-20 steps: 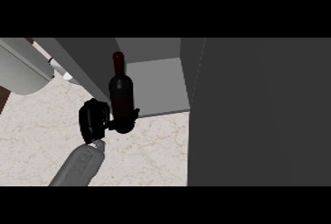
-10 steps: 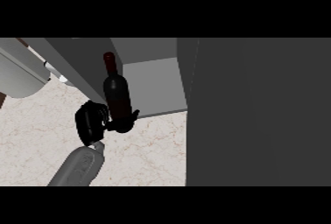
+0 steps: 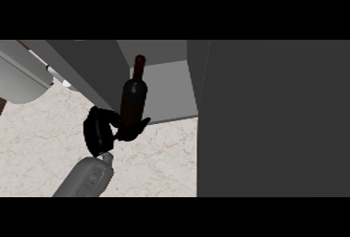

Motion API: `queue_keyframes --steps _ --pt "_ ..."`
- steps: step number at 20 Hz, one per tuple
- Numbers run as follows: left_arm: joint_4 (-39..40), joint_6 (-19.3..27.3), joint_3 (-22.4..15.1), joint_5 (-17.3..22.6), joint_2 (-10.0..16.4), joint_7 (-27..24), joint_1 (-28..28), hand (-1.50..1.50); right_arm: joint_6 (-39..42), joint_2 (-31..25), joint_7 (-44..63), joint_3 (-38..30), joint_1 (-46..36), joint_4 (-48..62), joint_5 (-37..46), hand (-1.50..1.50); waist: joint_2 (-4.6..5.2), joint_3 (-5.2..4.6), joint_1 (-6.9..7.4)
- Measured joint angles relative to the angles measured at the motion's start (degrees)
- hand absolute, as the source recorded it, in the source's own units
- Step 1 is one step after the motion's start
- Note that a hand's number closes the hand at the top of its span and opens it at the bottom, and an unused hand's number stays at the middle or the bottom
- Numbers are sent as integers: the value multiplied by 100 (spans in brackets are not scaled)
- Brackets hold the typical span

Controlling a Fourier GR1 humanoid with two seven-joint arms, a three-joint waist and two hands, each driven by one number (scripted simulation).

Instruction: Pick up the wine, place it into the cabinet and close the cabinet

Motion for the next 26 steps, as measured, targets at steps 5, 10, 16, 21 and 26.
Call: queue_keyframes --steps 5,10,16,21,26 --pt "10 -90 -52 -195 -107 410 -50 -150 21 27 -17 7 10 27 -37 -150 10 -16 20" --pt "-40 -130 -32 -174 -199 613 -75 -150 37 38 9 15 13 32 -67 -150 22 -40 71" --pt "-86 -157 21 124 -350 628 -109 -150 32 67 22 59 37 67 -76 -150 37 -92 137" --pt "-128 -98 2 398 -462 505 -92 -150 51 49 -9 -3 67 79 -89 -150 46 -112 206" --pt "-182 -32 -23 764 -549 377 -95 -150 2 94 -4 34 103 83 -90 -150 59 -143 277"
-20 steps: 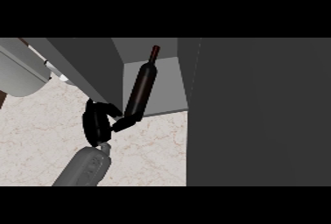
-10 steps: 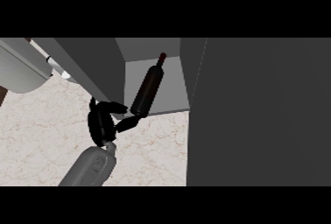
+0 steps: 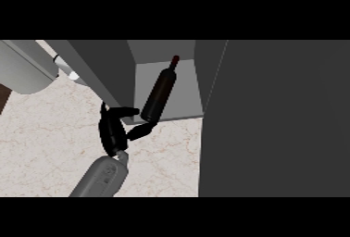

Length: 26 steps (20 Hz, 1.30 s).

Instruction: Pick up the wine, place it into the cabinet and close the cabinet

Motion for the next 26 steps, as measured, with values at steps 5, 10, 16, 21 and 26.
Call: queue_keyframes --steps 5,10,16,21,26 --pt "-133 -2 -24 565 -88 -110 17 -150 -40 11 23 18 39 -9 3 -150 11 -40 62" --pt "-376 -80 -161 1166 -197 -303 13 -150 -61 9 27 38 69 -19 10 -150 7 -70 95" --pt "-558 -390 -177 1956 -408 -599 -173 -150 -151 28 75 49 47 -53 42 -150 21 -99 229" --pt "-930 -750 -260 2436 -418 -1180 -235 -150 -254 51 95 34 83 -98 67 -150 -10 -86 333" --pt "-1547 -1181 -421 2944 -417 -1766 -231 -150 -392 72 164 86 115 -181 132 -150 -55 -61 434"
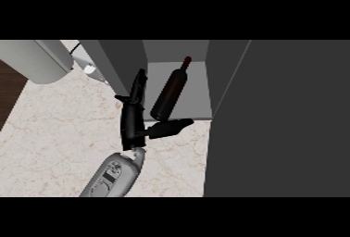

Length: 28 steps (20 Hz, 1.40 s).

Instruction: Pick up the wine, place it into the cabinet and close the cabinet

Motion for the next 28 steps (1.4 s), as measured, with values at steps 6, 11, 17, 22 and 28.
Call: queue_keyframes --steps 6,11,17,22,28 --pt "-682 -651 -169 389 101 -623 456 -150 -217 -30 206 43 -7 -131 182 -150 -22 29 111" --pt "-1392 -1298 -145 632 532 -821 951 -150 -353 -119 485 -45 -170 -221 240 -150 -31 43 155" --pt "-2260 -1873 28 897 1050 -1059 1817 -150 -325 -254 555 -115 -170 -269 290 150 -38 52 167" --pt "-2908 -2593 217 1402 1505 -1044 2288 -150 79 -610 522 -79 -52 -243 314 150 -41 55 173" --pt "-3212 -3439 532 1961 1940 -1252 2822 150 661 -1130 356 -66 108 -234 360 150 -39 51 162"
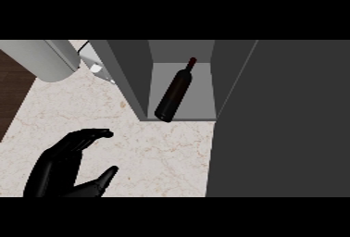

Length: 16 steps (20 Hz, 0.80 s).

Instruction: Pick up the wine, place it into the cabinet and close the cabinet

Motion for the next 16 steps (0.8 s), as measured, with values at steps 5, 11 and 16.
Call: queue_keyframes --steps 5,11,16 --pt "41 -521 452 329 188 -127 161 150 155 -81 -222 -111 186 -29 -14 150 10 0 -13" --pt "-137 -971 872 620 406 -174 480 150 208 32 -60 217 44 -5 -71 150 22 5 26" --pt "46 -1313 1235 863 555 -246 472 150 236 125 426 535 -438 71 -212 150 48 7 73"
